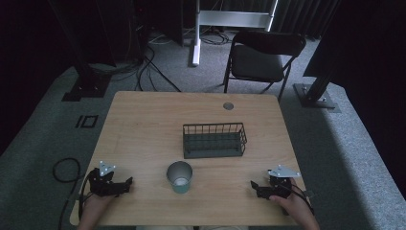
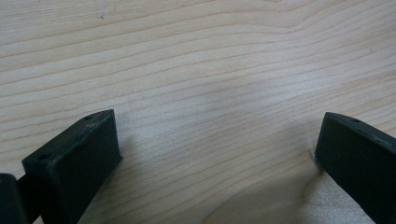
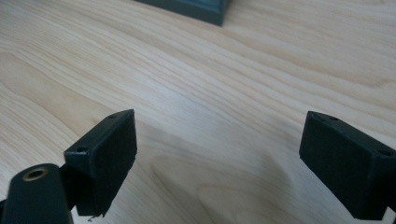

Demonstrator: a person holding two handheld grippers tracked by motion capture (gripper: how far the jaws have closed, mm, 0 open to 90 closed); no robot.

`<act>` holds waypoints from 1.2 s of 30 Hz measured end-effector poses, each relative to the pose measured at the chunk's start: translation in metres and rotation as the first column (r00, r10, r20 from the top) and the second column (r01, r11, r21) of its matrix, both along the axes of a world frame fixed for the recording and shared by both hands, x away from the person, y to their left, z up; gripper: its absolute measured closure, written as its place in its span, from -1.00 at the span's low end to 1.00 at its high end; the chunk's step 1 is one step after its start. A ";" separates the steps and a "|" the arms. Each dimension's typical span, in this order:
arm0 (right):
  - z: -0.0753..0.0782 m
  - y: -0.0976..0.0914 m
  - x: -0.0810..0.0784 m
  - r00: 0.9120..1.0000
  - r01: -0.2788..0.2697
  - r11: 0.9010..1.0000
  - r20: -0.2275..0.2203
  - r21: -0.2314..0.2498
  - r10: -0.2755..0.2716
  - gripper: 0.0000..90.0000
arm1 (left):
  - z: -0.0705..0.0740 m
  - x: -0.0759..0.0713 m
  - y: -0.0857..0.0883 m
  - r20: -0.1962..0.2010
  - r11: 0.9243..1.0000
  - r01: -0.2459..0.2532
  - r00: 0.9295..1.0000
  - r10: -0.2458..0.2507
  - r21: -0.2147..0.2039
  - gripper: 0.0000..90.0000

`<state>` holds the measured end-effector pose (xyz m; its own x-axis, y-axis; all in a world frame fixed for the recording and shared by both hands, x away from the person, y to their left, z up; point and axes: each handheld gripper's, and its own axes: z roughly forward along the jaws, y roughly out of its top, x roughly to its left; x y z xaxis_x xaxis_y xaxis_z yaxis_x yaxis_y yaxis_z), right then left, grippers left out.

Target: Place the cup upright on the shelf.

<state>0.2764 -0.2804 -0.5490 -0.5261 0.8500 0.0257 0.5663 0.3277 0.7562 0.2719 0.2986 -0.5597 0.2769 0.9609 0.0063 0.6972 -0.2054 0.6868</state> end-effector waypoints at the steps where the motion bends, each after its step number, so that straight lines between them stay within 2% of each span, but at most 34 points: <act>1: 0.001 0.002 0.000 1.000 -0.013 1.000 -0.003 0.002 0.013 -0.76 | 0.000 0.000 0.000 0.000 1.000 0.000 1.000 0.000 0.000 -0.99; 11: 0.004 0.024 0.005 0.997 -0.077 0.997 0.007 0.017 0.077 -0.76 | 0.000 0.000 0.000 0.000 1.000 0.000 1.000 0.000 0.000 -0.99; 18: 0.006 0.042 0.007 0.991 -0.134 0.991 0.012 0.022 0.134 -0.76 | 0.000 0.000 0.000 0.000 1.000 0.000 1.000 0.000 0.000 -0.99; 23: 0.009 0.053 0.008 0.988 -0.157 0.987 0.004 0.019 0.157 -0.72 | 0.000 0.000 0.000 0.000 1.000 0.000 1.000 0.000 0.000 -0.99; 29: 0.010 0.063 0.010 0.984 -0.176 0.984 0.019 0.026 0.176 -0.72 | 0.000 0.000 0.000 0.000 1.000 0.000 1.000 0.000 0.000 -0.99; 32: 0.011 0.070 0.010 0.979 -0.204 0.978 0.023 0.035 0.203 -0.72 | 0.000 0.000 0.000 0.000 1.000 0.000 1.000 0.000 0.000 -0.99; 36: 0.011 0.080 0.010 0.974 -0.226 0.974 0.020 0.019 0.225 -0.72 | 0.000 0.000 0.000 0.000 1.000 0.000 1.000 0.000 0.000 -0.99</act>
<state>0.2866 -0.2008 -0.5376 -0.7048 0.7088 0.0312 0.4663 0.4296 0.7733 0.2719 0.2986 -0.5597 0.2767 0.9609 0.0063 0.6972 -0.2053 0.6869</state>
